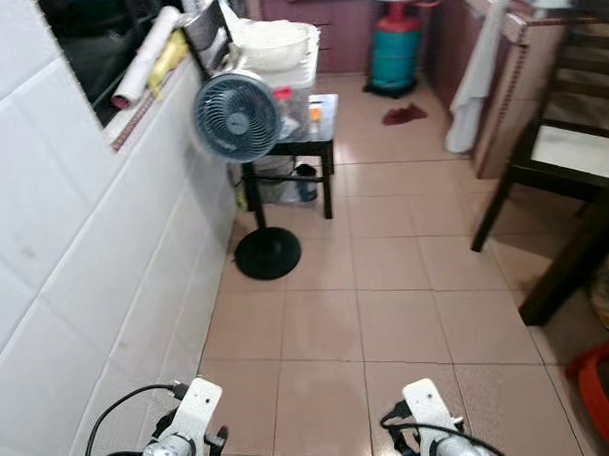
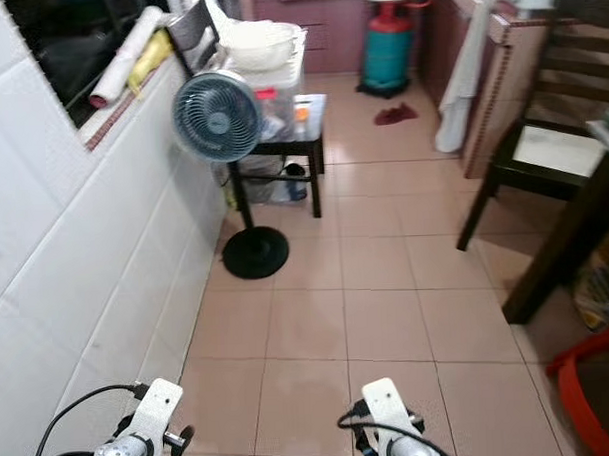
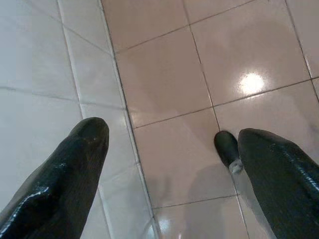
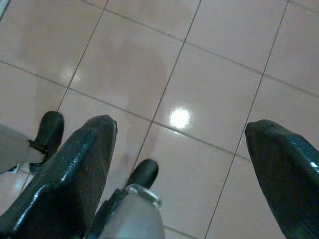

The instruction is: Setting the table

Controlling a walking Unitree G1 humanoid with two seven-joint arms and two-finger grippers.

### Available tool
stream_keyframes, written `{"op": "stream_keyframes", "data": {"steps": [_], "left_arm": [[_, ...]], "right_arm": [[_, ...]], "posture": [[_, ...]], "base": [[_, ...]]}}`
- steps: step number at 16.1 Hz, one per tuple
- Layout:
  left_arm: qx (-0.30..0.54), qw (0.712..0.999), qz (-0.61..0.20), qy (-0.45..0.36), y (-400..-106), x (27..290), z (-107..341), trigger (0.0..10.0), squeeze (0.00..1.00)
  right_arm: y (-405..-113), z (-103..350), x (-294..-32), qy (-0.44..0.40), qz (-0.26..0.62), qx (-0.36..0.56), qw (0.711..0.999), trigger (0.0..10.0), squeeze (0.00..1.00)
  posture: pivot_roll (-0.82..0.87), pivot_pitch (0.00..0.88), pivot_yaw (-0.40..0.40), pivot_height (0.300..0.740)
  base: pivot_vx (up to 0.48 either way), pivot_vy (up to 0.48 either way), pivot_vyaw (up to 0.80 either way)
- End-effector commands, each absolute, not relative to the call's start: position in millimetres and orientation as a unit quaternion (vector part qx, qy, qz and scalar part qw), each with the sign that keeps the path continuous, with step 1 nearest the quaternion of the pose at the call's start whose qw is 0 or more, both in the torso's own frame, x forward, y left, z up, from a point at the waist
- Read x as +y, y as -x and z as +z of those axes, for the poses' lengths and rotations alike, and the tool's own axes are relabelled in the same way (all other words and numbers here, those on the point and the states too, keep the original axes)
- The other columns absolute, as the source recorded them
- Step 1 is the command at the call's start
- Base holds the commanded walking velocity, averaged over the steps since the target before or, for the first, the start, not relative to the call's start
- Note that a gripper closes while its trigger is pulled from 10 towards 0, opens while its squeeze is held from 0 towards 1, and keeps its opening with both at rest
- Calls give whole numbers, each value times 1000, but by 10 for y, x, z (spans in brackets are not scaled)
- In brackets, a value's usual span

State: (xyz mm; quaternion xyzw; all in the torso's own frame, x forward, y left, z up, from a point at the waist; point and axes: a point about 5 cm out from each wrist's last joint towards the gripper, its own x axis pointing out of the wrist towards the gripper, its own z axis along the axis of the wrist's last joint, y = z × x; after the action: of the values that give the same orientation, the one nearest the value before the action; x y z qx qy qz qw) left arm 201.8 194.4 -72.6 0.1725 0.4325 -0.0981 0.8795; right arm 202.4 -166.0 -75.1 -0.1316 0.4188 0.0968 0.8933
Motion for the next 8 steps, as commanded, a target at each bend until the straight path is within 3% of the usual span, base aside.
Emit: {"op": "stream_keyframes", "data": {"steps": [1,2,8], "left_arm": [[434,877,-106,-176,-2030,1940,-722,10000,0],[435,876,-108,-176,-2030,1919,-725,10000,0],[448,884,-73,-113,-1993,1803,-767,10000,0]], "right_arm": [[-2083,-721,-1606,127,97,409,898,10000,0],[-2099,-712,-1619,127,95,408,899,10000,0],[-2156,-677,-1710,144,93,409,896,10000,0]], "posture": [[-76,0,74,740],[-75,0,70,740],[-60,0,27,740]], "base": [[0,0,800],[0,0,800],[46,0,0]]}}
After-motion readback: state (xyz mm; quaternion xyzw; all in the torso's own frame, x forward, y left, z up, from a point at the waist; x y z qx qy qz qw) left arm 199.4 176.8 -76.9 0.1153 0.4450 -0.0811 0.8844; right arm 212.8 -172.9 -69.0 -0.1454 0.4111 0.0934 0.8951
